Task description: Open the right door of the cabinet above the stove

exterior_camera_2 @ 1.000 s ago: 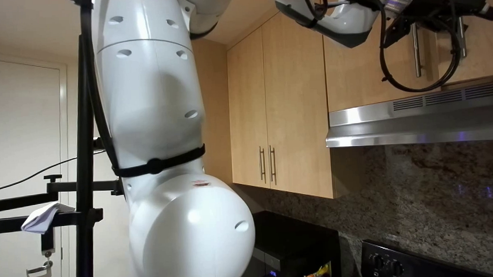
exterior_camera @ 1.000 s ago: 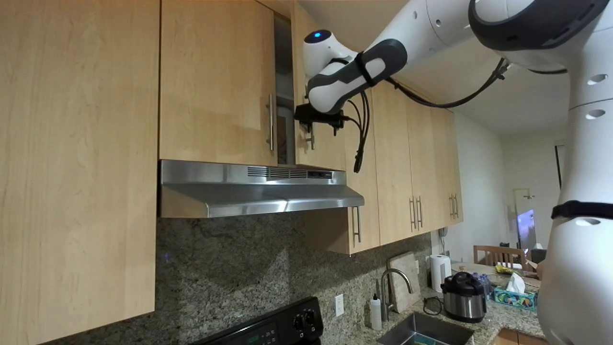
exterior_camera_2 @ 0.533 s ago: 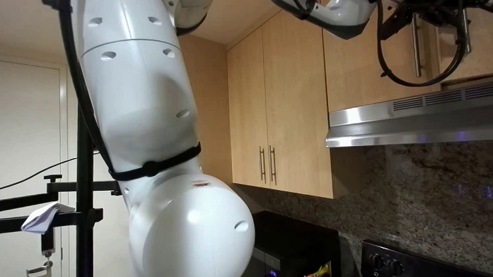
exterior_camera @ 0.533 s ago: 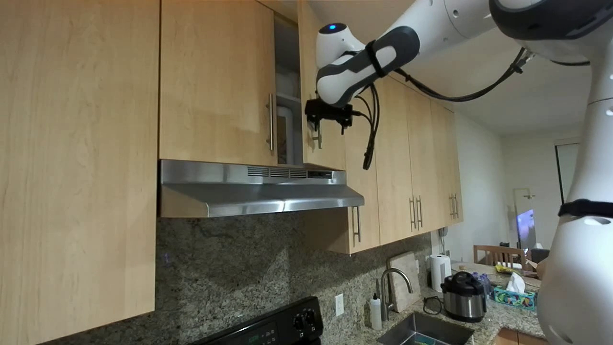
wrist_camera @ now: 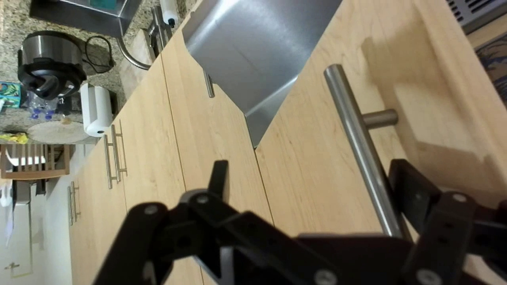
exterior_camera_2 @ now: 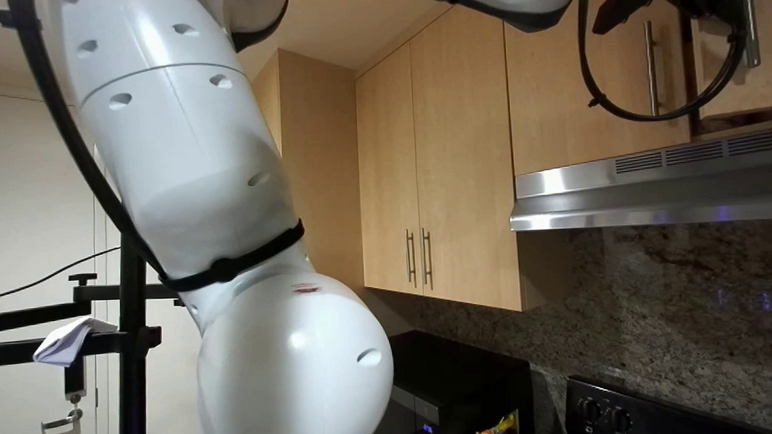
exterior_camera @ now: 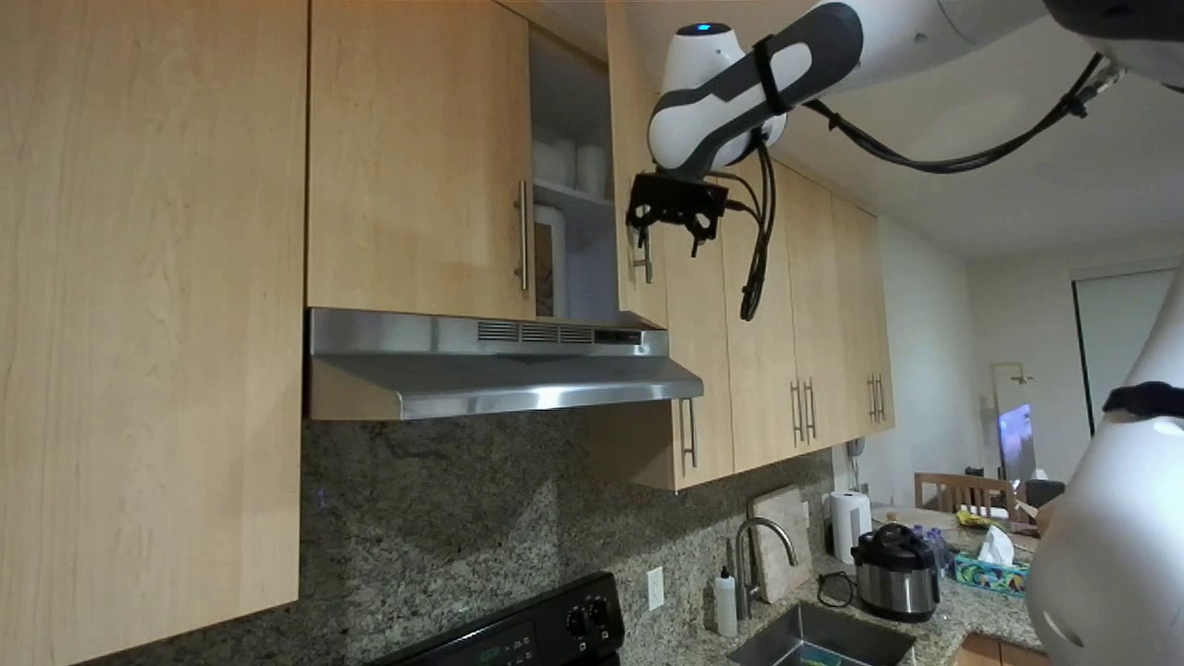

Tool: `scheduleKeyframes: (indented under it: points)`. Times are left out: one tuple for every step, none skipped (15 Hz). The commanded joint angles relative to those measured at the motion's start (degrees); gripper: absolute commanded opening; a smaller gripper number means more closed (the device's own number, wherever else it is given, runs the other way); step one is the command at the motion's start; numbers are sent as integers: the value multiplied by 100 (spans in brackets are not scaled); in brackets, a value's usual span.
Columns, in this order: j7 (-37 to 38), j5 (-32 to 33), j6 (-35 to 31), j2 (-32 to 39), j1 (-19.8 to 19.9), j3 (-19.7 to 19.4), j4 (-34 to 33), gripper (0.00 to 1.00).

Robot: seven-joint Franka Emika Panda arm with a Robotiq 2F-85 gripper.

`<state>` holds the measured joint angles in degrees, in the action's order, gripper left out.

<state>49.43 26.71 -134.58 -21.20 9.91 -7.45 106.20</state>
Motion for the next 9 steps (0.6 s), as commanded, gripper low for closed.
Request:
scheduleKeyframes:
  points:
    - [-411,-256,107,-461,551,-151,292,100]
    - [-615,-380,22,-486,577,-201,330,100]
    - [-788,-522,-30,-488,605,-241,342,100]
    - [-1032,-630,-110,-490,622,-295,359,100]
    - [-1224,-732,-196,-500,655,-330,377,100]
    - [-1458,-843,-258,-527,671,-379,400,100]
    - [-1697,-965,-311,-552,679,-438,418,100]
    - [-1872,-1111,-323,-574,698,-488,417,100]
    - [-2044,-1275,-338,-608,724,-540,423,100]
